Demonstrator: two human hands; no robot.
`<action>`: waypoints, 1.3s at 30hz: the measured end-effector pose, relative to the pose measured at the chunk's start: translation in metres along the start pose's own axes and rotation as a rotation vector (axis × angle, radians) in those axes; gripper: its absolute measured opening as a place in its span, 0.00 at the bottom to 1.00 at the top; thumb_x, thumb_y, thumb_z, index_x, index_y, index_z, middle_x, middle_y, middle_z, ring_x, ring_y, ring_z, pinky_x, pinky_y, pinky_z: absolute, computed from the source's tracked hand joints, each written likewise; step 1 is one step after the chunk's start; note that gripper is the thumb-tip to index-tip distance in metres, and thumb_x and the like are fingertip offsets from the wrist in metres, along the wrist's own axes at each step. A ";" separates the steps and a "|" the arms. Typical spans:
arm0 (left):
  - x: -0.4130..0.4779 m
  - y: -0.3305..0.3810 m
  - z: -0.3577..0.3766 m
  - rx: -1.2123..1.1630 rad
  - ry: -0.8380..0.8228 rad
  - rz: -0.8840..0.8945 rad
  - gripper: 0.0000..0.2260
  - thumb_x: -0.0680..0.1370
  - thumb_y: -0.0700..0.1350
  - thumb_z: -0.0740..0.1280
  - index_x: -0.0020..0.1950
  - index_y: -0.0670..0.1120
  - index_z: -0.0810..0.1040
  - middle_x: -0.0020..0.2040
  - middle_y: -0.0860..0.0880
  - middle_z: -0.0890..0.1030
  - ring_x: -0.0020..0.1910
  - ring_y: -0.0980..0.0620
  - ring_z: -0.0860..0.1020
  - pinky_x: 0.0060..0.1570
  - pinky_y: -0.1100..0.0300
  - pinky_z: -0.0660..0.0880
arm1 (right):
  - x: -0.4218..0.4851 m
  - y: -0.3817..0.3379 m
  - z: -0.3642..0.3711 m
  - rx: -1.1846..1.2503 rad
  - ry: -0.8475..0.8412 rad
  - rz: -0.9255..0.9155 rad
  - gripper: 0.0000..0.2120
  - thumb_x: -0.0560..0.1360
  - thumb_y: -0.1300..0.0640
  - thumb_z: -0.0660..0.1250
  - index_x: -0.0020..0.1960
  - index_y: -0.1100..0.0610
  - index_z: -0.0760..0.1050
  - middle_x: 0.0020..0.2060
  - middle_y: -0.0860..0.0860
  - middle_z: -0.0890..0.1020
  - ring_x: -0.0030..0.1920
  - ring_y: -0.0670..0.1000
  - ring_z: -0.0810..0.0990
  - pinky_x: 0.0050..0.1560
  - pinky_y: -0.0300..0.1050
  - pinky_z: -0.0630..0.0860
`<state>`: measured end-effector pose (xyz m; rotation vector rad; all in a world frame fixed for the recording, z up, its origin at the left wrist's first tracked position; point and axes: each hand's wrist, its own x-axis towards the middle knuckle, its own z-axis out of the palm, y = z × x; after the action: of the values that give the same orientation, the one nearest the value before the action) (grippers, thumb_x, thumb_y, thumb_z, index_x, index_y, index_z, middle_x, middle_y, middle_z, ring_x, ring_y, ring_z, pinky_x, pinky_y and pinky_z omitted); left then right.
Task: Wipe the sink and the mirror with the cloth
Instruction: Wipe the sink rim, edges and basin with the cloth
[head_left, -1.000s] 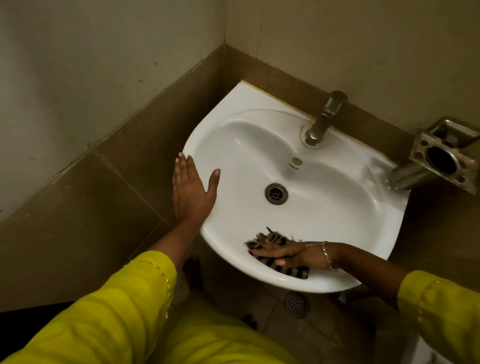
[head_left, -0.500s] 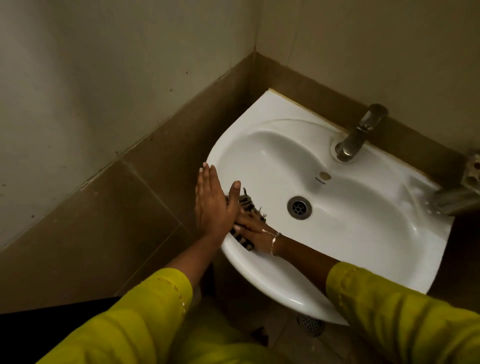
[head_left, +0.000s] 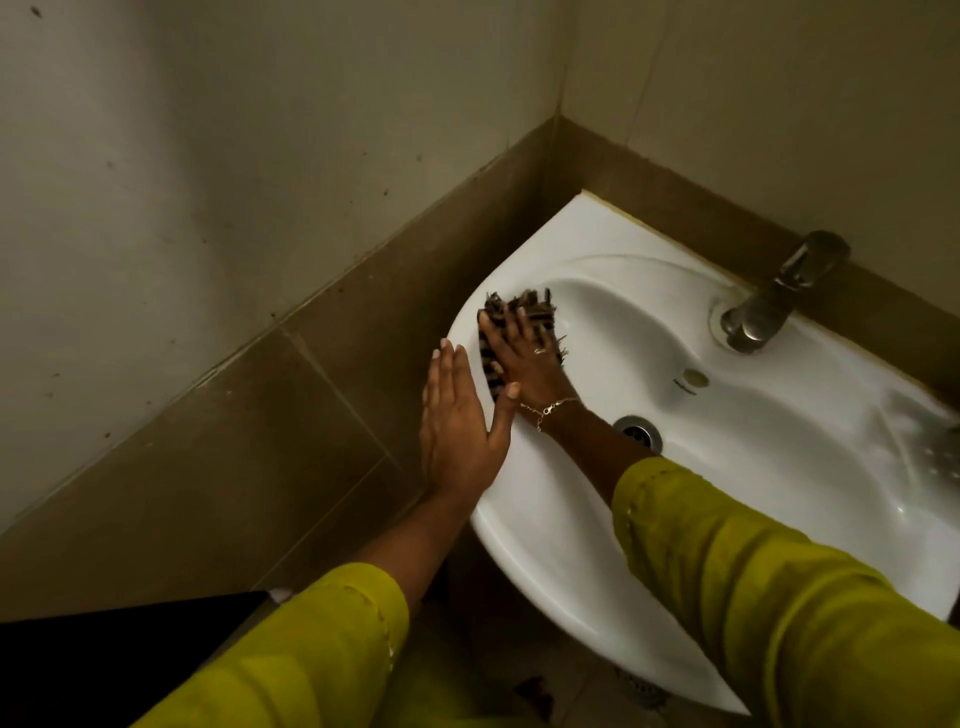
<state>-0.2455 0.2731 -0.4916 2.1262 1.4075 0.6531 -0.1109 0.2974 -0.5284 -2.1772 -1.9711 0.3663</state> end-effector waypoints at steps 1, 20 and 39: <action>0.000 0.000 0.000 0.007 0.004 0.001 0.46 0.69 0.72 0.36 0.74 0.40 0.54 0.76 0.43 0.55 0.75 0.49 0.52 0.72 0.58 0.49 | 0.002 0.007 -0.001 -0.061 0.029 -0.018 0.25 0.80 0.51 0.46 0.74 0.49 0.42 0.76 0.58 0.50 0.75 0.61 0.46 0.72 0.61 0.47; 0.000 -0.002 0.000 0.027 -0.001 -0.003 0.45 0.69 0.72 0.37 0.74 0.40 0.54 0.76 0.43 0.55 0.76 0.48 0.52 0.72 0.57 0.50 | -0.062 0.099 -0.016 -0.895 0.115 0.156 0.31 0.75 0.61 0.51 0.75 0.57 0.45 0.74 0.53 0.45 0.76 0.54 0.48 0.65 0.59 0.21; 0.001 0.001 0.001 0.067 -0.016 -0.010 0.45 0.69 0.72 0.36 0.74 0.41 0.54 0.76 0.44 0.54 0.76 0.49 0.50 0.72 0.58 0.48 | -0.014 0.046 0.028 0.043 0.191 0.229 0.31 0.69 0.66 0.65 0.71 0.65 0.61 0.70 0.68 0.62 0.69 0.72 0.58 0.65 0.71 0.55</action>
<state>-0.2440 0.2734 -0.4921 2.1700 1.4492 0.5919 -0.0770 0.2775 -0.5678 -2.3198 -1.6077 0.2206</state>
